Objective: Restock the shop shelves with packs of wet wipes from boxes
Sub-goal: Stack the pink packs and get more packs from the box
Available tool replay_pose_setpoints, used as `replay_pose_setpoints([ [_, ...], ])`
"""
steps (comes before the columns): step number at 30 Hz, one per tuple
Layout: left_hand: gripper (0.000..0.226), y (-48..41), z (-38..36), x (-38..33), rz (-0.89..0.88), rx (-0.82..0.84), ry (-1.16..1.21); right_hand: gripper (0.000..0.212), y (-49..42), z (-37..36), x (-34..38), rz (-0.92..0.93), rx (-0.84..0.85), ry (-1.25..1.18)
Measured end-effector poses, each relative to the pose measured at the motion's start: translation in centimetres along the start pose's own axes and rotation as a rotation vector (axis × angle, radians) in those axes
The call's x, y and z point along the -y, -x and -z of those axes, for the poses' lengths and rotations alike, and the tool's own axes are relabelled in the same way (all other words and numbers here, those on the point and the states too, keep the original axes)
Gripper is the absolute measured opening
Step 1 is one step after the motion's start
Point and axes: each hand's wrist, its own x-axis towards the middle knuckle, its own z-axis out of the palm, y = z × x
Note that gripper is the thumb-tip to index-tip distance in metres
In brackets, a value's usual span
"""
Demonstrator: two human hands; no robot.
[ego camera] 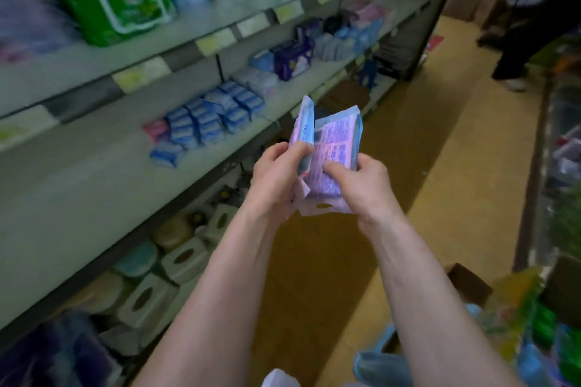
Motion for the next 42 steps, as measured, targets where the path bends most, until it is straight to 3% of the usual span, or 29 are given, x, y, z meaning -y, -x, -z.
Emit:
replay_pose_setpoints([
  [12, 0.038, -2.9, 10.7, -10.1, -0.279, -0.311, 0.276, 0.018, -4.4, -15.3, 9.5, 0.285, 0.381, 0.175],
  [16, 0.024, -4.9, 12.5, -13.7, -0.413, -0.407, 0.271, 0.012, -7.0, -19.3, 13.2, 0.387, 0.506, 0.195],
  [20, 0.027, -7.0, 13.4, -17.1, -0.512, -0.518, 0.33, 0.007, -9.5, -22.6, 17.1, 0.48, 0.605, 0.219],
  [23, 0.047, -8.4, 13.9, -19.3, -0.541, -0.514, 0.455, 0.012, -11.2, -24.9, 19.7, 0.531, 0.725, 0.226],
  [27, 0.031, -9.4, 14.4, -21.2, -0.536, -0.553, 0.471, 0.032, -12.8, -27.7, 21.8, 0.609, 0.82, 0.334],
  [35, 0.01, -9.8, 16.2, -23.2, -0.472, -0.511, 0.418, 0.005, -14.1, -31.1, 23.7, 0.901, 0.987, 0.49],
  [37, 0.026, -10.1, 16.9, -23.7, -0.49, -0.492, 0.431, 0.004, -14.0, -32.1, 24.1, 0.973, 1.046, 0.512],
  [40, 0.056, -10.9, 18.0, -24.6, -0.532, -0.456, 0.576, 0.021, -13.7, -33.6, 24.6, 1.038, 1.184, 0.548],
  [42, 0.055, -11.2, 19.1, -25.3, -0.557, -0.471, 0.705, 0.03, -13.6, -34.8, 25.2, 1.075, 1.243, 0.575],
])
